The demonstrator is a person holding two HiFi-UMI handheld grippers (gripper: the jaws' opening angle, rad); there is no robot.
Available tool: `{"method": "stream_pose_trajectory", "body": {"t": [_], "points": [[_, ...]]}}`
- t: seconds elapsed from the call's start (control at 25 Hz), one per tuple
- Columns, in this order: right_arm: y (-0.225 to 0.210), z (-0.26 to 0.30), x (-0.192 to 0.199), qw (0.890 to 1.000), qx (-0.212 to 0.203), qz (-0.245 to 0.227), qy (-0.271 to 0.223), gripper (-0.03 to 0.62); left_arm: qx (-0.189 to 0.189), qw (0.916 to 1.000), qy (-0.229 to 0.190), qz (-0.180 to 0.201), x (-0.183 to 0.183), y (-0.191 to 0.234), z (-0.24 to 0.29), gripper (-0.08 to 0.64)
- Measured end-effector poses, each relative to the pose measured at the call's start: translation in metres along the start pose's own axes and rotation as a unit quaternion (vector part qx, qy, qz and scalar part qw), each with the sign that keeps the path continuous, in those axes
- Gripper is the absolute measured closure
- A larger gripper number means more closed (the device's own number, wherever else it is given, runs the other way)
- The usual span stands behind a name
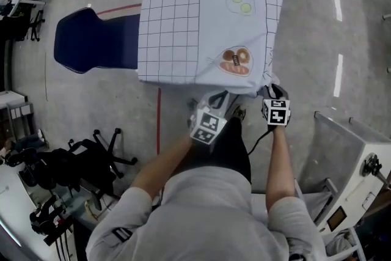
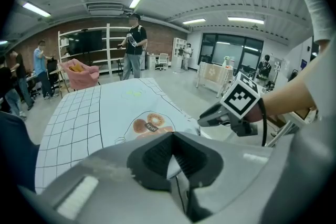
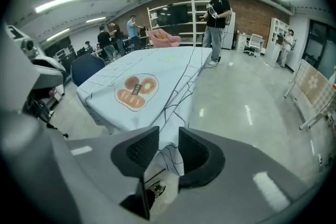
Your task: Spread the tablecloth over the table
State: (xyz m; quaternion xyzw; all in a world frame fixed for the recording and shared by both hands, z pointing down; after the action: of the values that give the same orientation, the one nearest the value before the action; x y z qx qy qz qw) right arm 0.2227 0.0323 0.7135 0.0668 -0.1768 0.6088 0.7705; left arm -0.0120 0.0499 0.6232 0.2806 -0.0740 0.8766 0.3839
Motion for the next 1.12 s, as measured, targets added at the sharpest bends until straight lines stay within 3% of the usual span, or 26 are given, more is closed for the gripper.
{"method": "stream_pose_trajectory", "body": {"t": [0.12,0.24,0.28,0.44,0.6,0.64,0.68,0.76,0.88,0.96,1.04,1.12], "points": [[0.002,0.017,-0.001,1.0,-0.012,-0.003,0.019,0.456,-0.004,0.9999,0.009,-0.01,0.004,-0.006,0.002,0.54],[0.002,0.02,-0.003,1.0,-0.008,-0.01,0.016,0.518,-0.01,0.9998,0.014,-0.01,0.002,-0.008,0.004,0.54],[0.0,0.017,-0.002,1.0,-0.004,-0.014,0.012,0.586,-0.013,0.9998,0.014,-0.011,0.001,-0.009,0.004,0.54],[-0.012,0.012,0.012,1.0,-0.008,-0.011,0.006,0.588,-0.017,0.9997,0.015,-0.012,-0.003,-0.012,0.004,0.54],[-0.021,0.009,0.017,0.999,-0.047,0.006,-0.015,0.584,-0.021,0.9996,0.017,-0.008,-0.007,-0.018,0.007,0.54],[-0.019,0.013,0.018,0.998,-0.057,0.0,-0.008,0.529,-0.023,0.9996,0.018,-0.007,-0.008,-0.019,0.008,0.54],[-0.016,0.017,0.018,0.998,-0.067,-0.009,0.0,0.423,-0.023,0.9995,0.02,-0.007,-0.008,-0.021,0.009,0.54],[-0.01,0.025,0.016,0.996,-0.079,-0.033,0.011,0.41,-0.024,0.9994,0.024,-0.007,-0.008,-0.024,0.011,0.54],[-0.005,0.026,0.013,0.994,-0.081,-0.069,0.009,0.446,-0.025,0.9993,0.029,-0.006,-0.007,-0.027,0.012,0.54],[-0.006,0.025,0.015,0.994,-0.089,-0.064,-0.002,0.487,-0.025,0.9991,0.033,-0.006,-0.005,-0.027,0.012,0.54],[-0.01,0.025,0.017,0.994,-0.09,-0.056,-0.013,0.581,-0.026,0.999,0.035,-0.006,-0.005,-0.028,0.013,0.54],[-0.012,0.026,0.017,0.994,-0.087,-0.065,-0.017,0.581,-0.027,0.999,0.035,-0.006,-0.006,-0.03,0.014,0.54]]}}
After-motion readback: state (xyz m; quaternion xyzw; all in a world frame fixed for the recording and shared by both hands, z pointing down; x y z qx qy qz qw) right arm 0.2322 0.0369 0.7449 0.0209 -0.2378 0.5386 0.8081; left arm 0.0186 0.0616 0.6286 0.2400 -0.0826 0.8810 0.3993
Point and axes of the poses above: the fingertips, and each gripper's own axes: z forward along the fingers, y to its left, x out of its underside, the point moved 8 cm from there along -z, backward along the fingers, and after that the axes turned 14 degrees about y, right-handed, at the moved point
